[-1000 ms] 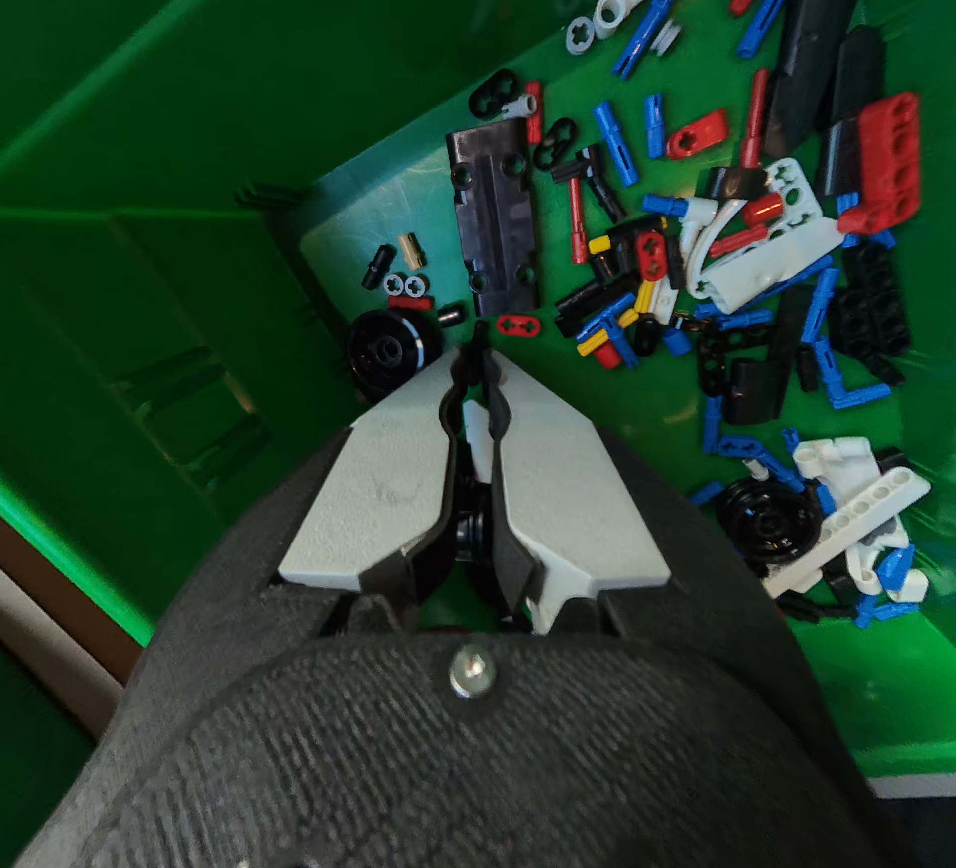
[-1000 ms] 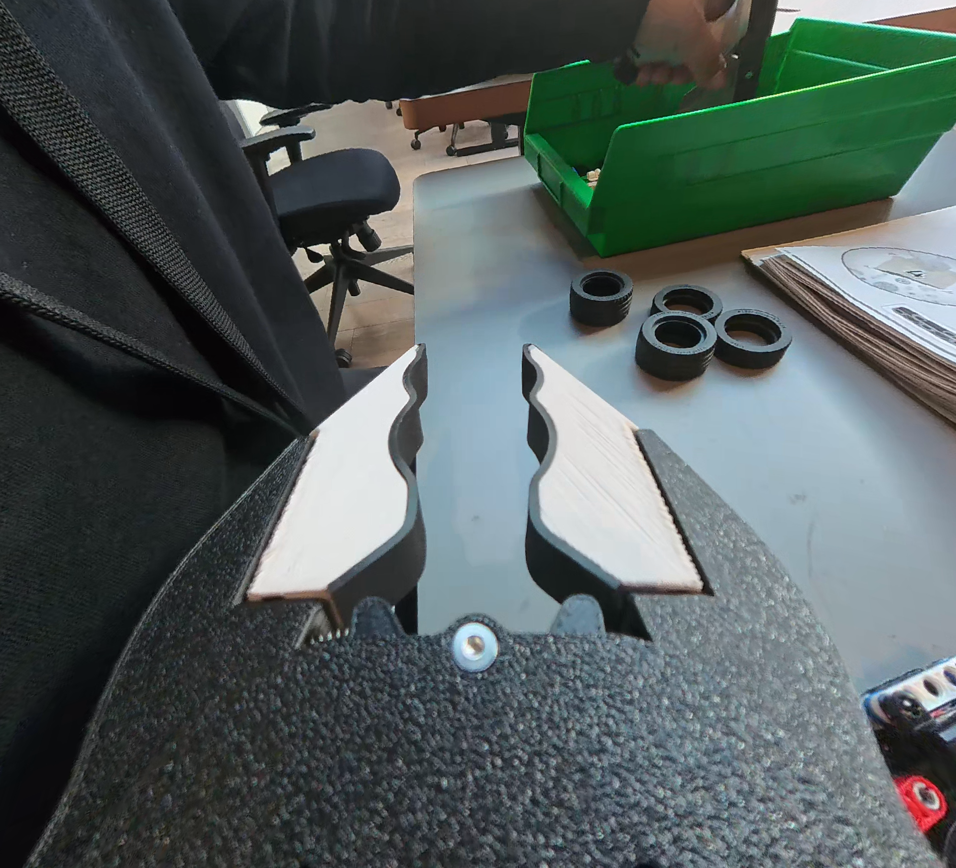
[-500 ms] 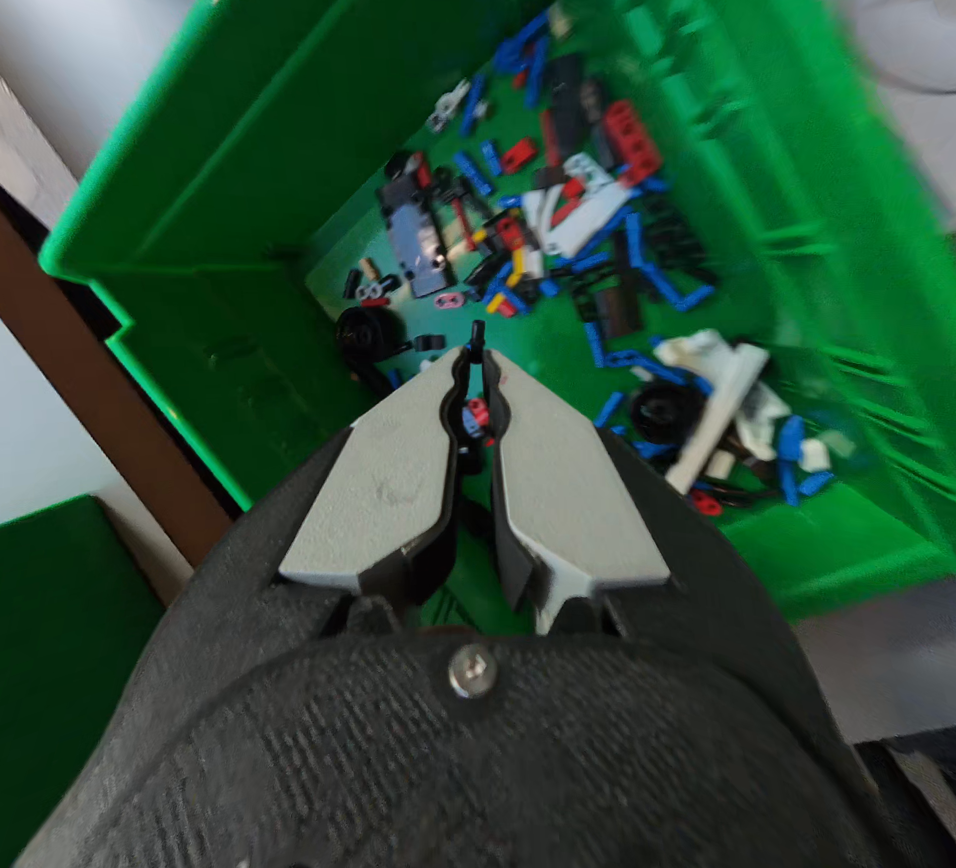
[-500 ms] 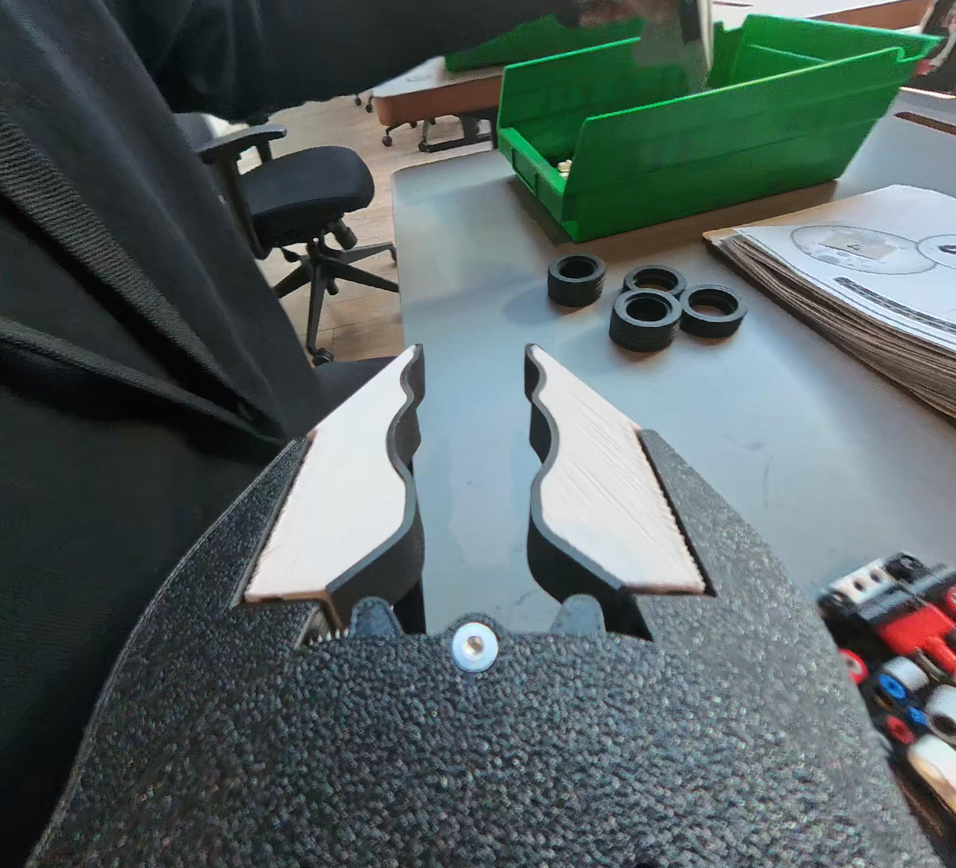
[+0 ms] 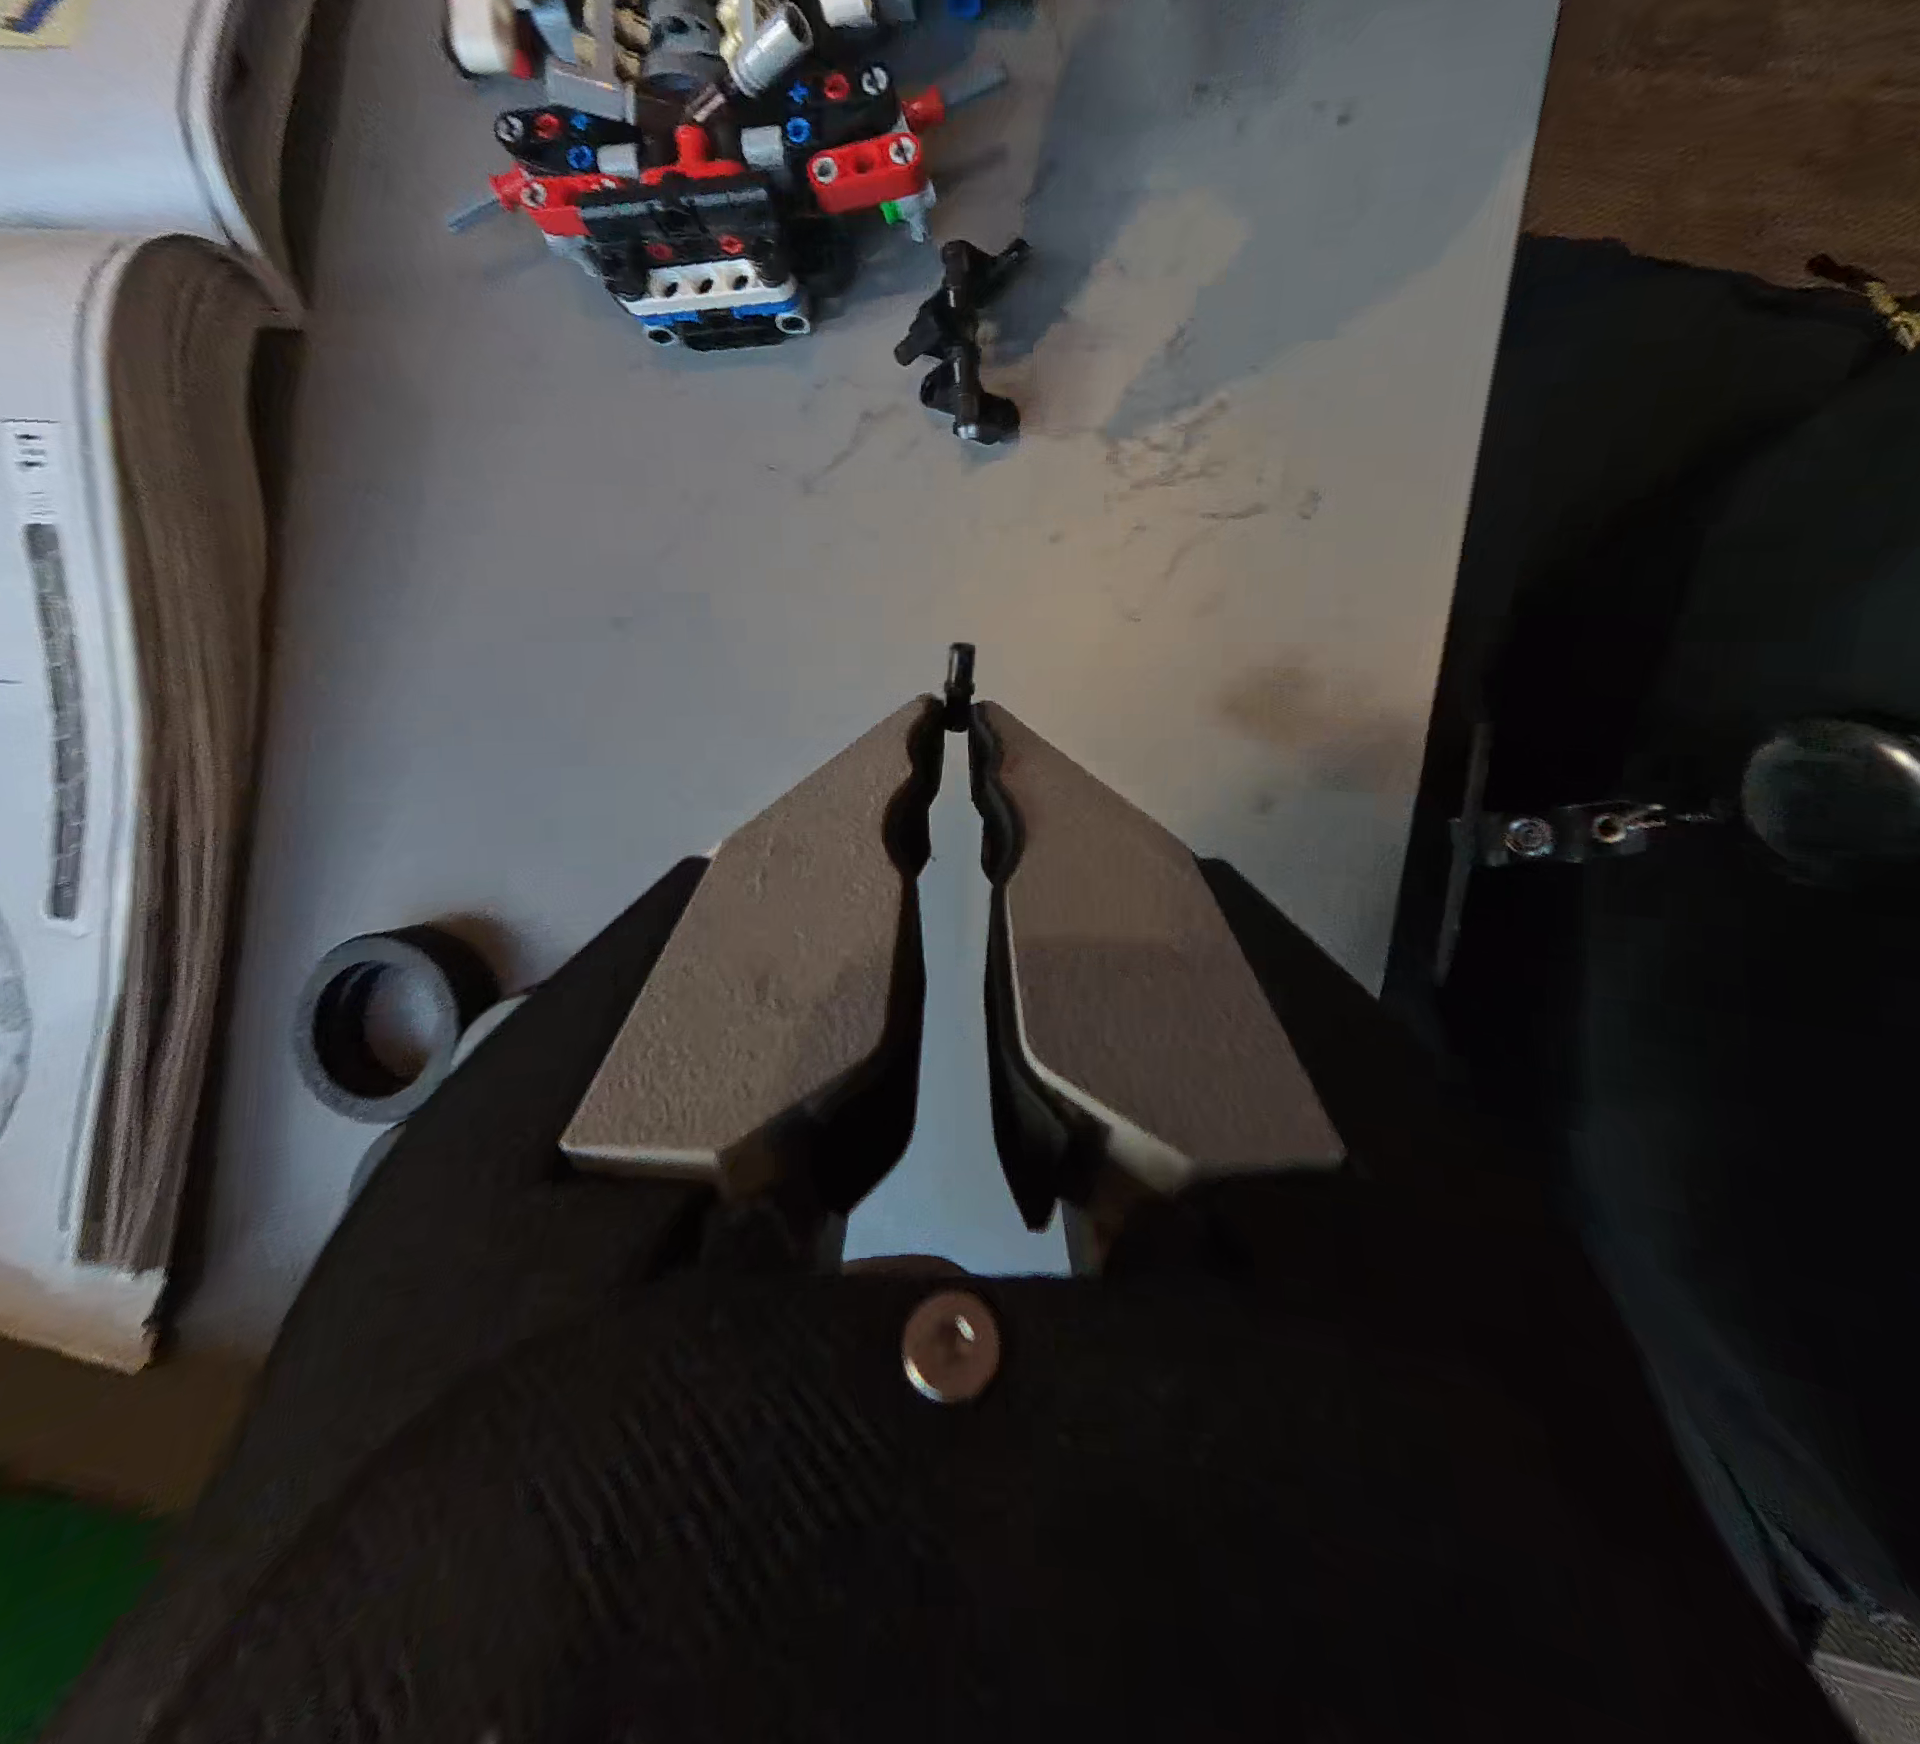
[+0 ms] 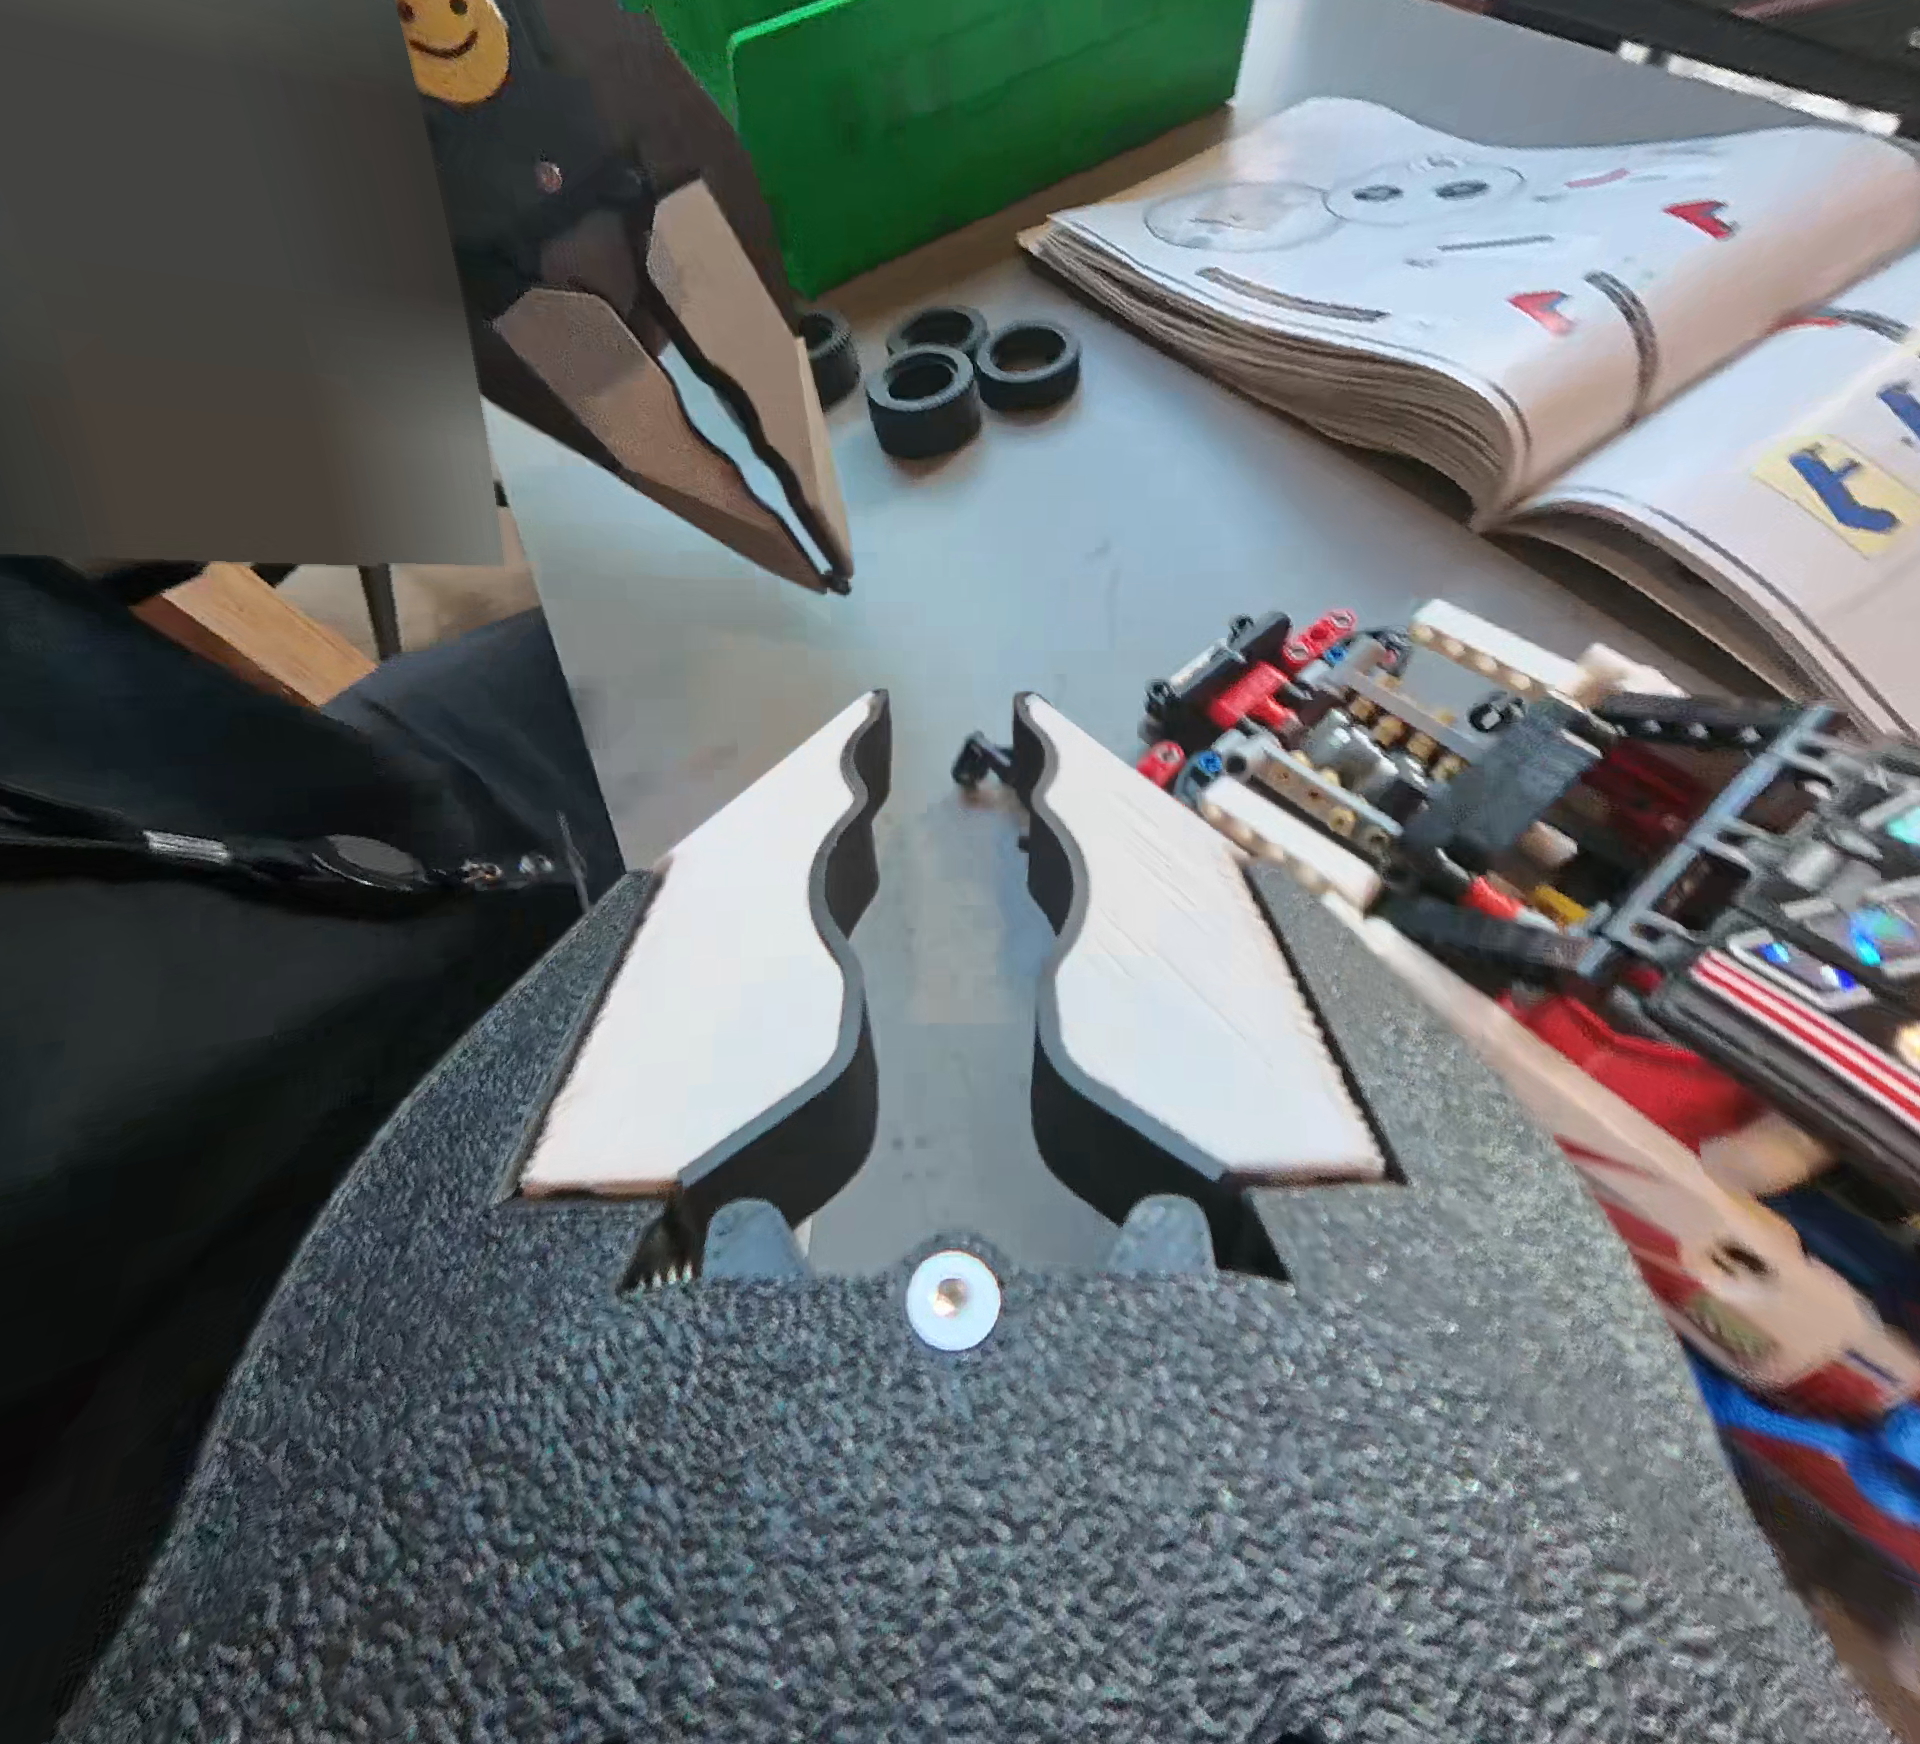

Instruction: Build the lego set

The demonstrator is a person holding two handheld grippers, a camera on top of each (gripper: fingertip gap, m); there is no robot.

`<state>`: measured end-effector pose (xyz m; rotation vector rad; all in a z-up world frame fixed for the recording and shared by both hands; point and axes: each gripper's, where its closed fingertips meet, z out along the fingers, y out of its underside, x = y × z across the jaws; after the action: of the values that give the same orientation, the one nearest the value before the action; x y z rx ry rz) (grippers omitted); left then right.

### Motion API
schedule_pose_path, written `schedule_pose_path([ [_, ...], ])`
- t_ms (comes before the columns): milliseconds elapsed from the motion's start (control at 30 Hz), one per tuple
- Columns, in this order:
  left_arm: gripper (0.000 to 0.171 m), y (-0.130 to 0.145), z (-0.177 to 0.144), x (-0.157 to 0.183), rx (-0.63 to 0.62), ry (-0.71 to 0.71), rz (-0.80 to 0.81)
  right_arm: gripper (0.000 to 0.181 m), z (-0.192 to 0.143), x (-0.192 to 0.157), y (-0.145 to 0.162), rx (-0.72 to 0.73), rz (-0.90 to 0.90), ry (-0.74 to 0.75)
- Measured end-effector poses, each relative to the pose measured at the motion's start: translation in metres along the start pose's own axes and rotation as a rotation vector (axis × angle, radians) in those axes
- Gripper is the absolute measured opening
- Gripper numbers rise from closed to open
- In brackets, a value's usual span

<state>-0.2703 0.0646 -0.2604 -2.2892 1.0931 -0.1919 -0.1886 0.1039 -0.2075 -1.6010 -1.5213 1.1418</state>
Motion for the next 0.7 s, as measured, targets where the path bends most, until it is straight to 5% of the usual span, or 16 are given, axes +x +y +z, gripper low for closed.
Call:
schedule_pose_path([
  [333,0.002,-0.011,0.037,0.029,0.071,0.137,0.087,0.009,0.018,-0.021,0.036,-0.093,0.028,-0.051],
  [700,0.002,-0.023,0.041,0.044,0.172,0.133,0.377,0.012,0.043,-0.034,0.064,-0.303,-0.312,-0.021],
])
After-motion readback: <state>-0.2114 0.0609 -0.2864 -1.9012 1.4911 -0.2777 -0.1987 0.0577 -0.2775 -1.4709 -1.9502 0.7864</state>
